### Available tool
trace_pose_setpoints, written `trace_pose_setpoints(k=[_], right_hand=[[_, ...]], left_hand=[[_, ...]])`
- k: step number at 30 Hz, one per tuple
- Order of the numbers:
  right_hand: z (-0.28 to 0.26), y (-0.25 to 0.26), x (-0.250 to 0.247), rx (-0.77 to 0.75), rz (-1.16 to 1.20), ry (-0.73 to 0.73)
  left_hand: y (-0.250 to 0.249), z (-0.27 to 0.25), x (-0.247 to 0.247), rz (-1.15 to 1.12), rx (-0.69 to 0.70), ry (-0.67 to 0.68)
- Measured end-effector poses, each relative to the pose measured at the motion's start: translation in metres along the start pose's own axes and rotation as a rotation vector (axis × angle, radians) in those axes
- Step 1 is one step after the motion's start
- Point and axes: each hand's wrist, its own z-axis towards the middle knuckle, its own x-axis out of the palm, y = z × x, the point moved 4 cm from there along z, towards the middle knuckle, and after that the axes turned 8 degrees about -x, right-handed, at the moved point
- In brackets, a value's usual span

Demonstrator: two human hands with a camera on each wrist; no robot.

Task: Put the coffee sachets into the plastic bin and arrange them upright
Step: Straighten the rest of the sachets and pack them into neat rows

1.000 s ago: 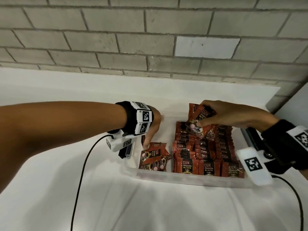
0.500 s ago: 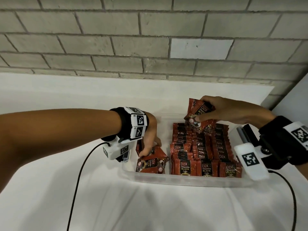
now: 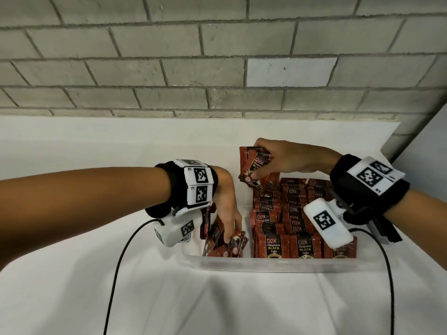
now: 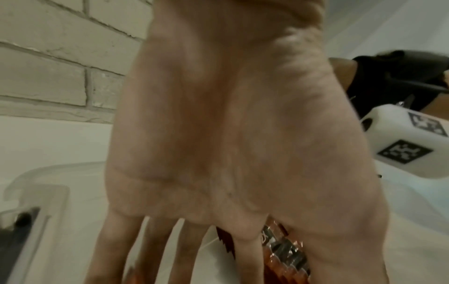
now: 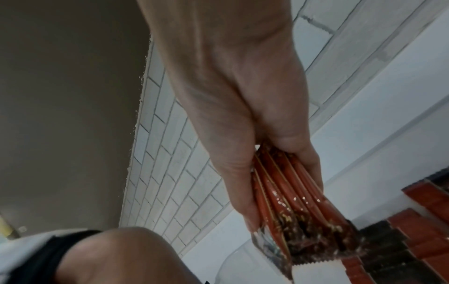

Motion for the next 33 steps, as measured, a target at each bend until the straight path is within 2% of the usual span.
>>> trace_pose_setpoints(k=[5,11,15,19,24,26,28,31,33], right_hand=[[0.011,0.001,0.006,-0.012,-0.017,-0.012],[0.009,-0.002,0.007,-0.007,0.009,-0.015],[0.009,-0.005,0.008,0.001,0.031,-0.008],[0.011,-0.008,0.008,0.008,0.032,-0.006],[0.013,-0.008,0.008,0.015,0.026,-0.006],[0.013,-0.007,0.008,0.010,0.020,-0.010],[0.013,-0.006,0.008,0.003,0.022,-0.011],[0.012,-0.006,0.005,0.002,0.035,-0.018],[0.010,-0.007,0.003,0.005,0.043,-0.024]], left_hand=[[0.005,-0.005,0.004,-0.191,0.065,0.012],[0.007,0.000,0.006,-0.482,0.072,0.006],[0.004,-0.006,0.005,-0.612,0.147,-0.044],[0.013,-0.008,0.000,-0.426,0.137,-0.164],[0.014,0.008,0.006,-0.209,0.039,-0.152],[0.014,0.015,0.007,-0.108,-0.006,-0.191],[0.015,0.017,0.006,-0.076,-0.037,-0.231],[0.016,0.020,0.008,-0.026,-0.025,-0.156],[0.017,0.020,0.004,-0.098,-0.002,-0.153]])
